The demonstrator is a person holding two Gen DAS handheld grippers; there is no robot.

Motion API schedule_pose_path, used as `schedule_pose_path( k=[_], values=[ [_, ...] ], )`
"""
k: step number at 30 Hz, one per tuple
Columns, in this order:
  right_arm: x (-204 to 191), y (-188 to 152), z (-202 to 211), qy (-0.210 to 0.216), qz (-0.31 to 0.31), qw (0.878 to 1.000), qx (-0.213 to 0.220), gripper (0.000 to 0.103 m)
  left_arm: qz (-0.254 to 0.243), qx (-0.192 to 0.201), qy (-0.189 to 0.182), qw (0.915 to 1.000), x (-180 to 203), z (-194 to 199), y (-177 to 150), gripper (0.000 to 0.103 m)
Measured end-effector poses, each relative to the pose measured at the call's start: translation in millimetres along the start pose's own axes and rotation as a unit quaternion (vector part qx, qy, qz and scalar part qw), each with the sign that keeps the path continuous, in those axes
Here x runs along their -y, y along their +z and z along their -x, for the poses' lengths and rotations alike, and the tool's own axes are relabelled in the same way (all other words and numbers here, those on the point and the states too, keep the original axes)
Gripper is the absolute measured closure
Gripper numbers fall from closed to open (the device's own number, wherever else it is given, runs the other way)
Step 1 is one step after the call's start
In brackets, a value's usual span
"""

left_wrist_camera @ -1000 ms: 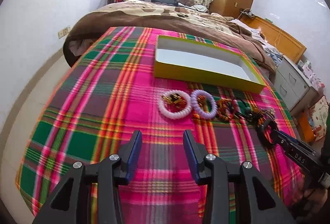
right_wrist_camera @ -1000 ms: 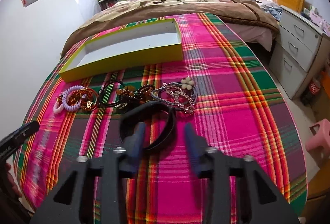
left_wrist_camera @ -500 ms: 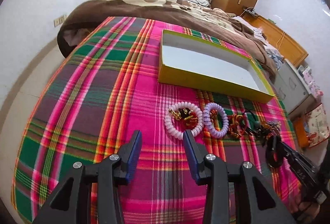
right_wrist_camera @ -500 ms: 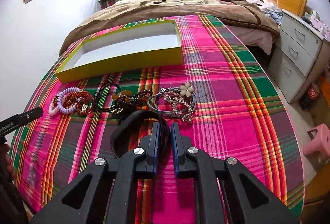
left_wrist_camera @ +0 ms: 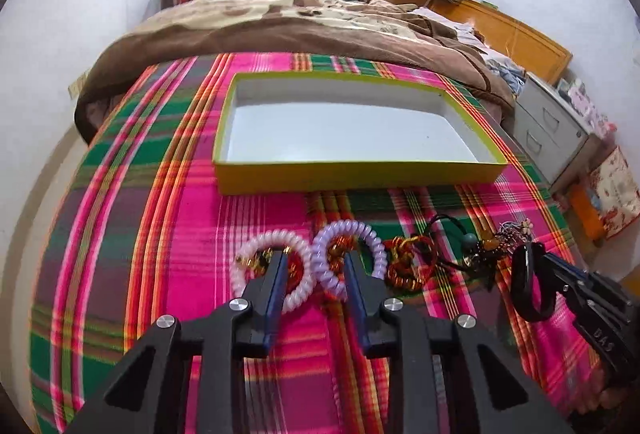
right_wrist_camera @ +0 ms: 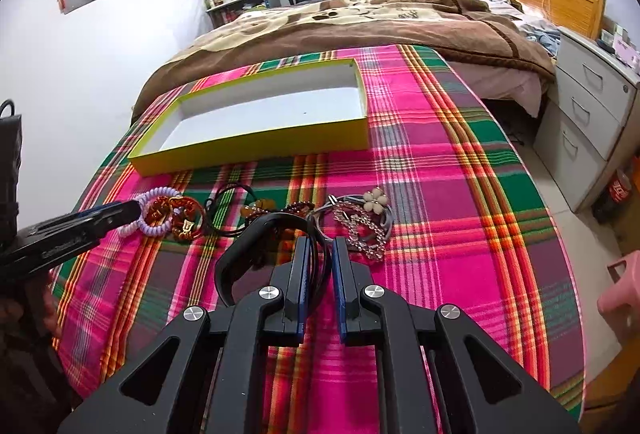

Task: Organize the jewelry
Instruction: 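Grasp the purple coil hair tie with the left tool while the right tool grasps the black watch band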

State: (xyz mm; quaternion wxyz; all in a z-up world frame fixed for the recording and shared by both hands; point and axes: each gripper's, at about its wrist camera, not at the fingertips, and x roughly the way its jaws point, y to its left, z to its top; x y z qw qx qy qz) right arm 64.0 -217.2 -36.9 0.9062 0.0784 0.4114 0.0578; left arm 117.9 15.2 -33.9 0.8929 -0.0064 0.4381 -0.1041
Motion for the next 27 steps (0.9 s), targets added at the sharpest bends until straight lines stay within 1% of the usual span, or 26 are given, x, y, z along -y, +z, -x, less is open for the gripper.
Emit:
schedule_pose_path(
  k=[1,3,5,9,11,12,15,17,19,21,23,27],
  values=[
    [-1,0,0,0.001,0.002,1.0,0.0,0.092,-0.005,-0.003,0.005,1.0,2,-2,1,0.077],
    [-1,1,-1,0.002,0.003,1.0,0.001,0.092,-0.012,-0.008,0.008,0.9999,6,-6,4,0.078],
    [-2,2,-1,0.005,0.004,1.0,0.0,0.092,-0.022,-0.007,0.014,0.9996,8,-8,5,0.083],
    [-4,3,-3,0.009,0.007,1.0,0.0,0.092,-0.032,-0.006,0.025,0.9991,12,-7,5,0.083],
    [-2,3,-2,0.01,0.006,1.0,0.0,0.092,-0.029,0.008,0.017,0.9994,13,3,6,0.083],
    [-2,3,-2,0.01,0.005,1.0,0.0,0.092,-0.025,0.015,0.006,0.9995,13,8,7,0.083],
    [-1,2,-2,0.014,0.003,1.0,0.0,0.092,-0.016,0.002,-0.011,0.9998,12,5,6,0.083],
    [0,2,-3,0.016,0.003,1.0,-0.001,0.092,-0.019,-0.017,0.009,0.9996,12,-4,2,0.083],
    [1,2,-2,0.017,0.001,1.0,-0.001,0.092,-0.018,-0.025,0.013,0.9994,13,-10,0,0.083],
    [1,2,-3,0.017,0.001,1.0,-0.001,0.092,-0.023,-0.021,0.02,0.9993,14,-11,-1,0.084],
    [1,2,-2,0.019,0.001,1.0,-0.001,0.092,-0.02,-0.024,0.028,0.9991,13,-13,1,0.085],
    [1,2,-2,0.021,0.001,1.0,-0.001,0.092,-0.032,-0.028,0.046,0.998,16,-16,1,0.086]
  ],
)
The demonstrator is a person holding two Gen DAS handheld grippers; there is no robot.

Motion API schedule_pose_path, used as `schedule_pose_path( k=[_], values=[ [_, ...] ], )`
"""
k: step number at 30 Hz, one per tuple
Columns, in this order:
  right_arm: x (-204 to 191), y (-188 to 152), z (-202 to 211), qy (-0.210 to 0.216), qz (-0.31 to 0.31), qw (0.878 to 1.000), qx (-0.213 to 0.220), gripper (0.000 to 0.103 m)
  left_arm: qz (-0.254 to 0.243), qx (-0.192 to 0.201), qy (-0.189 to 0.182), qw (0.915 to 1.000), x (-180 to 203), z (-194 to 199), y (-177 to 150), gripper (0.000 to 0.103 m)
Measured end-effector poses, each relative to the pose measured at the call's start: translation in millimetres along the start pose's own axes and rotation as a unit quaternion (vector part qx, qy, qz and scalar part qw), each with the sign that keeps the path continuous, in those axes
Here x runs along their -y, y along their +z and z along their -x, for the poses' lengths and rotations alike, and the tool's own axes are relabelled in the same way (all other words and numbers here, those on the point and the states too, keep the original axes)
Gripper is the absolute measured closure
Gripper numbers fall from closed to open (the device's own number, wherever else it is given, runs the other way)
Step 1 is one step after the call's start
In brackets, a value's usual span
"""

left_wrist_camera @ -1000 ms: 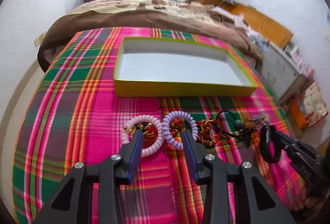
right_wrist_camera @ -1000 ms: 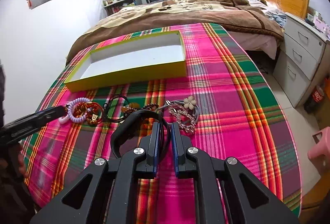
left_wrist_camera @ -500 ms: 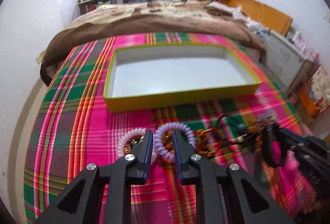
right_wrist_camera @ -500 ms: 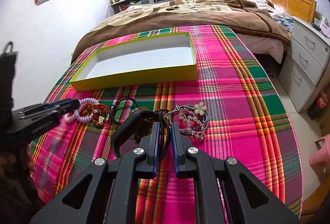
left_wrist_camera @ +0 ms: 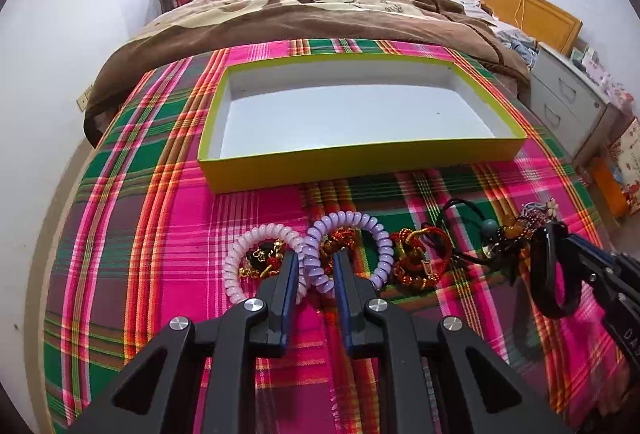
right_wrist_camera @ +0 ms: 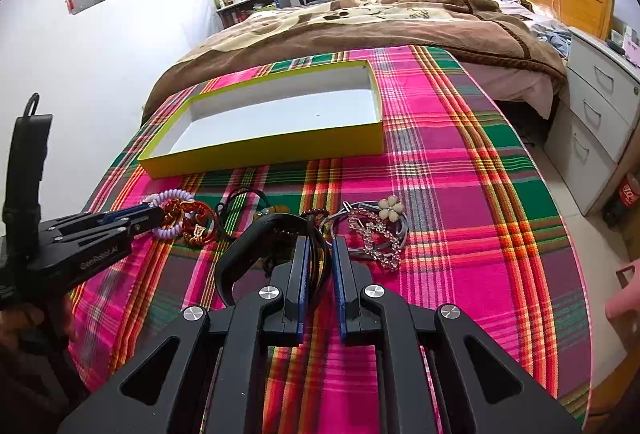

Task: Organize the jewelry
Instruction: 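Grasp the purple coil hair tie with the left tool while the right tool grasps the black watch band, then carry the purple coil with the left tool while the right tool carries the black band over the tray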

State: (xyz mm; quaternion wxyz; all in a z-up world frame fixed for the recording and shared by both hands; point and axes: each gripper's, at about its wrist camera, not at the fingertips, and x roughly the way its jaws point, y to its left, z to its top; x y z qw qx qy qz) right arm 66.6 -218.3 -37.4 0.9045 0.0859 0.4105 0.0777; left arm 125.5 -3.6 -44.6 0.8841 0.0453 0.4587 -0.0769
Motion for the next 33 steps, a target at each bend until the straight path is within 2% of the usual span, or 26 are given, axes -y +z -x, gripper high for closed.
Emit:
schedule_pose_path(
  k=[6,19,27,33],
  values=[
    [0,-1,1,0.0,0.0,1.0,0.001,0.092,-0.006,0.009,0.01,0.9999,0,3,-1,0.094],
    [-2,5,13,-0.001,0.002,1.0,0.016,0.092,0.028,0.059,-0.018,0.9977,-16,42,2,0.094],
    [-3,41,20,-0.008,0.013,0.999,0.047,0.092,0.041,0.079,-0.022,0.9957,-26,51,24,0.094],
    [4,84,2,-0.016,0.019,0.999,0.048,0.092,0.057,0.092,-0.029,0.9937,-40,44,56,0.094]
  ],
)
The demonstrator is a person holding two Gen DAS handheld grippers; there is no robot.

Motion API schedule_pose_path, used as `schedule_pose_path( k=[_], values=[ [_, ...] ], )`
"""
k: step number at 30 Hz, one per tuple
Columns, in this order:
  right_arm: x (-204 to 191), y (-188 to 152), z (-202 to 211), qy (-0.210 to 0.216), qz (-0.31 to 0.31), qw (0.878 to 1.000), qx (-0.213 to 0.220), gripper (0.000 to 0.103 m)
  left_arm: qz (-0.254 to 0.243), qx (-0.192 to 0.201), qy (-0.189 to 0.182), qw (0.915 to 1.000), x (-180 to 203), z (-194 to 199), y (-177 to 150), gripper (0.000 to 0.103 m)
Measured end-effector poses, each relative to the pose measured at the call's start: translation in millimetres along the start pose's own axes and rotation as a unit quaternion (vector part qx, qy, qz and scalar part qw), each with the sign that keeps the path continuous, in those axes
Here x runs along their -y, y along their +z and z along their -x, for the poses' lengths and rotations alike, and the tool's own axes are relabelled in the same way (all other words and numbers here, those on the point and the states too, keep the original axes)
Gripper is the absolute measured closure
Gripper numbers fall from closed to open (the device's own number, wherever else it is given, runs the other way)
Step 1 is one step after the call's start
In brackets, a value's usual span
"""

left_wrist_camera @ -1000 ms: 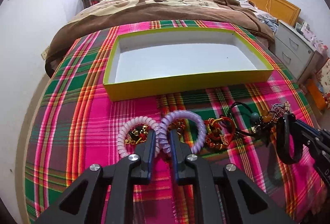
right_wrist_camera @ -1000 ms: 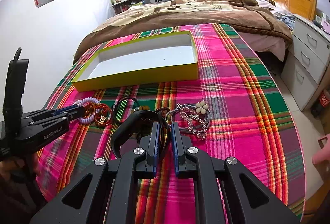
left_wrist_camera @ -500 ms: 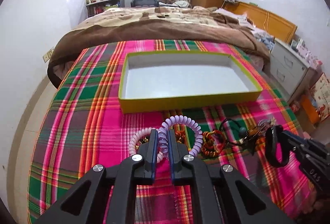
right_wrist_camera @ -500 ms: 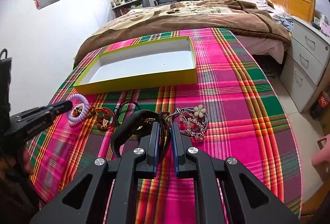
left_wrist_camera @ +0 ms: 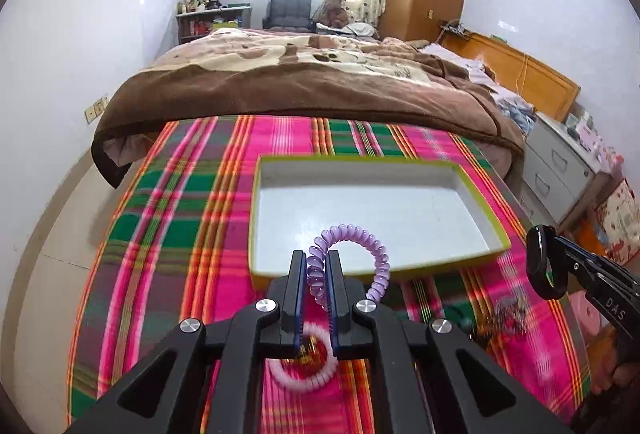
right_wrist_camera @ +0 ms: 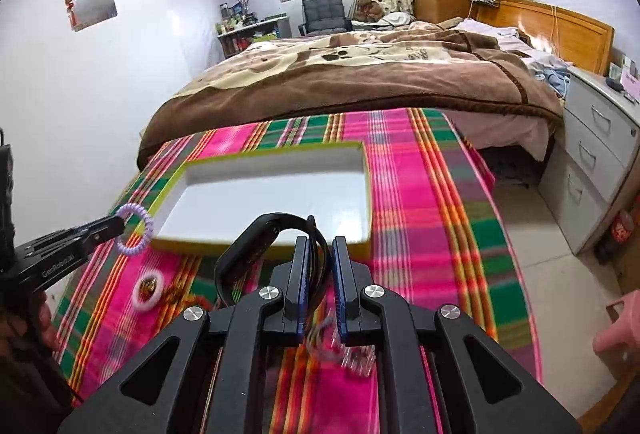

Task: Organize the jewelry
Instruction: 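Carry the purple coil with the left tool while the right tool carries the black band over the tray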

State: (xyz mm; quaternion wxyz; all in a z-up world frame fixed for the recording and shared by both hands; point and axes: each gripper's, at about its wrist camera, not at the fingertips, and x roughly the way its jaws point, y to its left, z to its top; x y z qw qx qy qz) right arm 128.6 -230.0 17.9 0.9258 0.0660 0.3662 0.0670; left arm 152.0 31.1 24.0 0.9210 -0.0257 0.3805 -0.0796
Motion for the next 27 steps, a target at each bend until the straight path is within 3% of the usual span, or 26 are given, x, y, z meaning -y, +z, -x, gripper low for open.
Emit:
schedule_pose_path(
  k=[8,16,24,27],
  values=[
    [8,30,-52,-0.01,0.007,0.999,-0.035,0.092,-0.001,-0.004,0.008,1.0,-11,-33,32,0.094],
    [9,49,-104,-0.023,0.027,0.997,-0.064,0.092,0.009,-0.032,0.001,0.9994,-20,-83,50,0.094],
    [12,57,-137,-0.035,0.04,0.995,-0.086,0.092,0.007,-0.058,0.004,0.9983,-22,-122,58,0.094],
    [11,56,-146,-0.04,0.047,0.994,-0.093,0.092,-0.011,-0.063,0.021,0.9977,-18,-131,54,0.094]
  ],
)
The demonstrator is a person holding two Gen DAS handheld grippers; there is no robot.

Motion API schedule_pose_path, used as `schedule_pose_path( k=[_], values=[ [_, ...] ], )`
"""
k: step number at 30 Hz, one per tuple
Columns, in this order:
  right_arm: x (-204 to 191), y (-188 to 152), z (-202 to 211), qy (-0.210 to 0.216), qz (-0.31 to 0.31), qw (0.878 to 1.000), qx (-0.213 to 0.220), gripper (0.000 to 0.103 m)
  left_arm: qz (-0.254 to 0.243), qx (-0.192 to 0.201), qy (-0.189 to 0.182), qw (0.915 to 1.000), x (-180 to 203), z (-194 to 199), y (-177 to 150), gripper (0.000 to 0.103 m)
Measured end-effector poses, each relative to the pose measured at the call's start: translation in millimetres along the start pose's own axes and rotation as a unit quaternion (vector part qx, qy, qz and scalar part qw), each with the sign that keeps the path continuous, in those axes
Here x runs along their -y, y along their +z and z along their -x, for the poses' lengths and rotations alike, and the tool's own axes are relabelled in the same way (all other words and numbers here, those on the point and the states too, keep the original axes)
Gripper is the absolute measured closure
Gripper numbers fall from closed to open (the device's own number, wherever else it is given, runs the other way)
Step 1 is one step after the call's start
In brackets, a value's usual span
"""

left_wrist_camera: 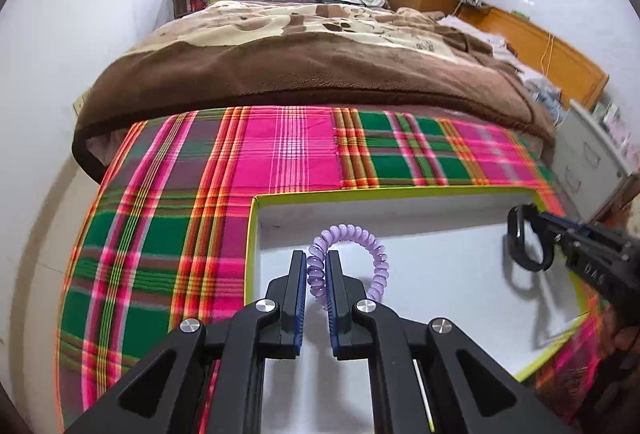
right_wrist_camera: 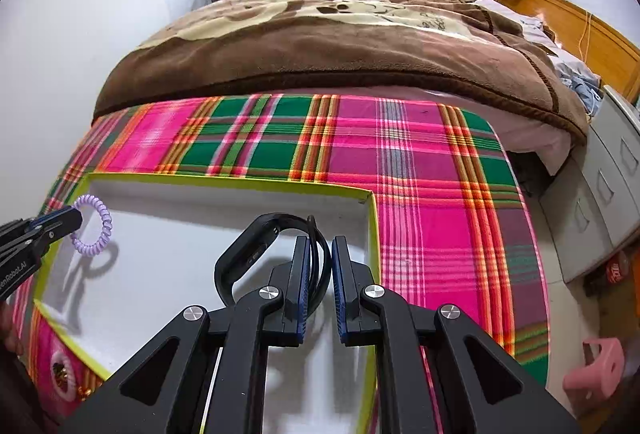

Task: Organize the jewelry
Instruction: 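Carry the purple coil with the left tool while the right tool carries the black band over the tray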

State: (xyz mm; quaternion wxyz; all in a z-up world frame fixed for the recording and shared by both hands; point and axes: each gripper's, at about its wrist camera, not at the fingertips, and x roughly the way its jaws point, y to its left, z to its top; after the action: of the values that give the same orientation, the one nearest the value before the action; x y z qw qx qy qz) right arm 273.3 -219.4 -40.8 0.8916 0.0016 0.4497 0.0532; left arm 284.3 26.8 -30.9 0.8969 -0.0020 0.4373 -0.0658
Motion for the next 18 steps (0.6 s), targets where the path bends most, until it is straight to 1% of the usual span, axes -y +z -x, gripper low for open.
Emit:
schedule_pose_path(
  k=[2,3,5,12,18],
  values=[
    [0,0,-5,0.0,0.002,1.0,-0.005,0.092,0.006,-0.013,-0.01,0.9998,-1,-8,-1,0.094],
    [0,0,-7,0.0,0.003,1.0,-0.006,0.092,0.008,-0.015,-0.009,0.9998,-2,-9,-1,0.094],
    [0,0,-9,-0.003,0.004,1.0,-0.008,0.092,0.006,-0.015,-0.004,0.9999,-1,-12,-2,0.094],
    [-2,-1,-12,-0.008,0.012,1.0,-0.009,0.092,0.012,-0.027,-0.015,0.9994,-2,-20,-5,0.094],
    [-4,0,-13,-0.011,0.013,1.0,-0.009,0.092,0.01,-0.032,-0.014,0.9994,-2,-23,-4,0.093]
  ],
)
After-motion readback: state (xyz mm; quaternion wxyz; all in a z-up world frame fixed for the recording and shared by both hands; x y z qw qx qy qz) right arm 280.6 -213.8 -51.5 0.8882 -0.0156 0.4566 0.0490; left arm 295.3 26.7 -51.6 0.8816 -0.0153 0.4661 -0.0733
